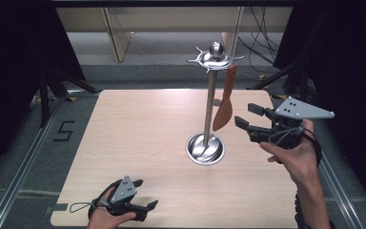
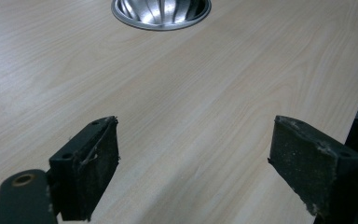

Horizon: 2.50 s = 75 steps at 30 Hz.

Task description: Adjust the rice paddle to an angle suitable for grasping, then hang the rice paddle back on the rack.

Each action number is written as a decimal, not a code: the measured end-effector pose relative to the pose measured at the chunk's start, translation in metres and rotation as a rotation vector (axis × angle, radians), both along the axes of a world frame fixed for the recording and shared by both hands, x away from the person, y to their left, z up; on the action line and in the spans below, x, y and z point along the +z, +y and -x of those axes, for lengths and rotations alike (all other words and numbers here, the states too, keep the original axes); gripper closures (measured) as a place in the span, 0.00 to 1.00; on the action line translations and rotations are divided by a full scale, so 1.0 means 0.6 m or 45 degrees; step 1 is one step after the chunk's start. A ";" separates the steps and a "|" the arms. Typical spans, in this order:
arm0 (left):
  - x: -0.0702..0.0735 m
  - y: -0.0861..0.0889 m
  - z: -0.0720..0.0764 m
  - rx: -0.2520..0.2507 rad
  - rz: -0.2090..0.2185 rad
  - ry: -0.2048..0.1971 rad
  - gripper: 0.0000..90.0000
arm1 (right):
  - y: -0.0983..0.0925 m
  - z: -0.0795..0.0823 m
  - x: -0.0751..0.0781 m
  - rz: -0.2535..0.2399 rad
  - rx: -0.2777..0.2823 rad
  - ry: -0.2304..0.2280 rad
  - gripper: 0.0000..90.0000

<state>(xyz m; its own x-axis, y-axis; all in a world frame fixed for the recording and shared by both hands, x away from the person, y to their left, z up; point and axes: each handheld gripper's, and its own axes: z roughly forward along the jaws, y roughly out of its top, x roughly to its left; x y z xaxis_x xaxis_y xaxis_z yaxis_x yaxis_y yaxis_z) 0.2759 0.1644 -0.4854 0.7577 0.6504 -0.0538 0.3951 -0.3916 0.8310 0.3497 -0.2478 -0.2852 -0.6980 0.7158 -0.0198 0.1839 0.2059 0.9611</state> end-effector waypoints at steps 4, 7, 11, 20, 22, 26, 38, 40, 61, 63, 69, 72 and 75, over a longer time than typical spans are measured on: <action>0.002 0.002 -0.003 -0.020 -0.022 -0.003 0.17 | -0.008 0.001 -0.016 0.021 -0.010 -0.009 0.43; 0.002 -0.001 0.000 0.002 -0.003 0.006 0.17 | -0.012 0.001 -0.034 0.026 -0.023 0.031 0.42; 0.002 -0.001 0.000 -0.011 -0.010 0.011 0.17 | -0.018 -0.001 -0.053 0.044 -0.027 0.051 0.42; 0.002 -0.005 -0.001 -0.007 -0.026 -0.001 0.17 | -0.032 -0.013 -0.096 0.029 -0.025 0.166 0.41; 0.003 -0.004 -0.002 -0.017 -0.038 -0.003 0.17 | -0.035 -0.013 -0.105 0.006 -0.028 0.190 0.40; 0.001 -0.009 -0.001 -0.004 0.001 -0.016 0.17 | -0.035 -0.007 -0.118 0.007 -0.021 0.226 0.40; 0.005 -0.005 -0.003 -0.004 -0.018 -0.020 0.17 | -0.058 0.005 -0.167 0.077 -0.046 0.329 0.39; 0.002 -0.005 -0.004 0.008 0.005 -0.019 0.17 | -0.066 0.004 -0.181 0.078 -0.069 0.343 0.38; 0.004 -0.006 -0.001 -0.012 -0.006 -0.058 0.17 | -0.061 0.013 -0.217 0.094 -0.032 0.411 0.36; 0.003 -0.005 -0.002 -0.017 -0.008 -0.065 0.17 | -0.061 0.015 -0.221 0.092 -0.012 0.427 0.36; 0.003 -0.005 -0.002 -0.018 -0.008 -0.061 0.17 | -0.064 0.022 -0.231 0.125 -0.038 0.451 0.36; 0.003 -0.005 -0.002 -0.023 -0.011 -0.060 0.17 | -0.063 0.025 -0.238 0.136 -0.030 0.474 0.35; 0.002 -0.005 -0.001 -0.014 -0.004 -0.053 0.17 | -0.063 0.028 -0.240 0.135 -0.036 0.464 0.35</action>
<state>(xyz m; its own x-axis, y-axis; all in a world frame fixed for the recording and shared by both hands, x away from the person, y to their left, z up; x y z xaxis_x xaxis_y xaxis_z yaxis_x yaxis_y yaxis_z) 0.2768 0.1614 -0.4840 0.7662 0.6423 -0.0195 0.3557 -0.3986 0.8454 0.3330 -0.2856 -0.4292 -0.6529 0.7423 0.1510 0.5169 0.2909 0.8051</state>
